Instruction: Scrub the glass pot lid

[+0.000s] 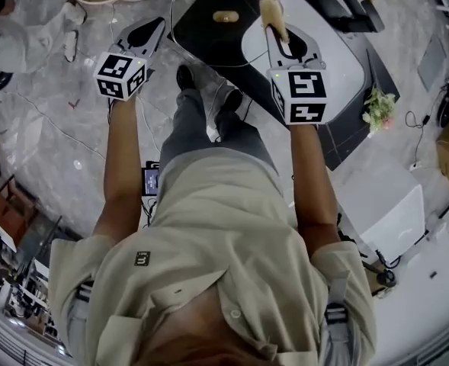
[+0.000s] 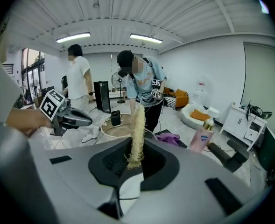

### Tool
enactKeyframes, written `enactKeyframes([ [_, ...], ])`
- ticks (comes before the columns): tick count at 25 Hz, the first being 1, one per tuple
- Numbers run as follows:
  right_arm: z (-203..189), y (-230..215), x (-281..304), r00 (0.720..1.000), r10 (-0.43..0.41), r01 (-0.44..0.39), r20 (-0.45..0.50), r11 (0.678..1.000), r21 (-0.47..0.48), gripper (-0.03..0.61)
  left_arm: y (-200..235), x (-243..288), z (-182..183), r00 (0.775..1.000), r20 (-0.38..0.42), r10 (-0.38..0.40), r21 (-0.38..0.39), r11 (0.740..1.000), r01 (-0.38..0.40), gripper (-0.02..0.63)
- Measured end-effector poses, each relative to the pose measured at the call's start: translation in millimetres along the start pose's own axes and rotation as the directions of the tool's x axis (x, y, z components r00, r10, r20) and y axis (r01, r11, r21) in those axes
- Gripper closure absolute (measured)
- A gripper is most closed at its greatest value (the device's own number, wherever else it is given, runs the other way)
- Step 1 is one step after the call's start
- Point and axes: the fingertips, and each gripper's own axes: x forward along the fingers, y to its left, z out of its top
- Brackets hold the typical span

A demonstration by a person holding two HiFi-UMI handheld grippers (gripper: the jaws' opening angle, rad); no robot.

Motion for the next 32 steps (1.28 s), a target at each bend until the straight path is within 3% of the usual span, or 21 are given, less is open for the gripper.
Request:
enactKeyframes([
  [6,-40,18,42,0.994,0.002,0.000,-0.111,1.000,0.015,0.526,23,32,-30,0.998,-0.018,-0.054,-0.078,0.996,0.053,0.592],
  [10,-67,26,65,0.985,0.002,0.002,-0.170,1.000,0.023,0.526,28,49,-40,0.994,0.016,-0.111,-0.172,0.979,0.112,0.461],
  [15,-99,42,89,0.972,0.008,-0.007,-0.233,1.000,0.005,0.526,26,68,-56,0.984,0.038,-0.175,-0.280,0.943,0.179,0.394],
  [18,-114,61,103,0.964,0.024,-0.035,-0.265,0.999,-0.037,0.526,25,78,-68,0.983,0.011,-0.182,-0.287,0.941,0.177,0.394],
  [21,-125,97,116,0.954,0.090,-0.119,-0.286,0.989,-0.083,0.526,25,86,-77,0.982,-0.016,-0.186,-0.287,0.942,0.173,0.425],
  [23,-132,130,124,0.939,0.164,-0.206,-0.302,0.972,-0.112,0.526,27,89,-81,0.984,-0.029,-0.177,-0.294,0.942,0.161,0.482],
  [27,-149,175,132,0.896,0.271,-0.340,-0.351,0.928,-0.154,0.526,30,91,-83,0.984,-0.034,-0.175,-0.326,0.932,0.155,0.495],
  [29,-153,166,133,0.899,0.257,-0.329,-0.356,0.931,-0.157,0.526,30,92,-84,0.983,-0.036,-0.179,-0.331,0.930,0.157,0.495],
  [32,-160,114,132,0.913,0.167,-0.234,-0.373,0.962,-0.141,0.525,30,92,-85,0.983,-0.035,-0.182,-0.332,0.930,0.160,0.499],
])
